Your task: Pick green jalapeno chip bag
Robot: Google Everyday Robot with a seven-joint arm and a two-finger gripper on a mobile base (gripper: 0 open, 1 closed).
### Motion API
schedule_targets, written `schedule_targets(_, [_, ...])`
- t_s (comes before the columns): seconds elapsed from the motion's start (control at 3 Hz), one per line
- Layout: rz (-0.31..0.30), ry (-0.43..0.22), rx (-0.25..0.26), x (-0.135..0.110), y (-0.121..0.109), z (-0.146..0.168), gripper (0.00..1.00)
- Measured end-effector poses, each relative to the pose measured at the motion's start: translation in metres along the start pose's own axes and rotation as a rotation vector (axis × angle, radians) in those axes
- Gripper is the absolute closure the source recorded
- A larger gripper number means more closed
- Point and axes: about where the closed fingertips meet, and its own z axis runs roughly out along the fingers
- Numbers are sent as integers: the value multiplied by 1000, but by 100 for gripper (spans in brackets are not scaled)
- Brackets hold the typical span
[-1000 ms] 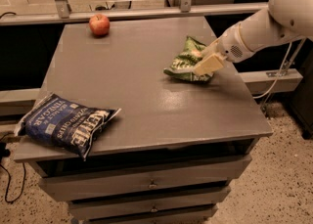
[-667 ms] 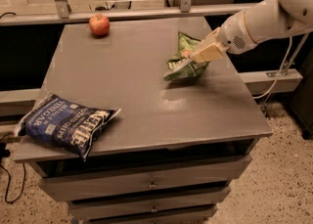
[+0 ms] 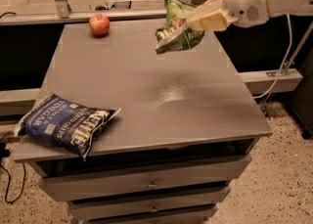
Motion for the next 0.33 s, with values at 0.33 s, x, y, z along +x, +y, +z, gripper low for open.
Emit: schedule_targets(0.33, [-2,-20,-6,-8,1,0,100])
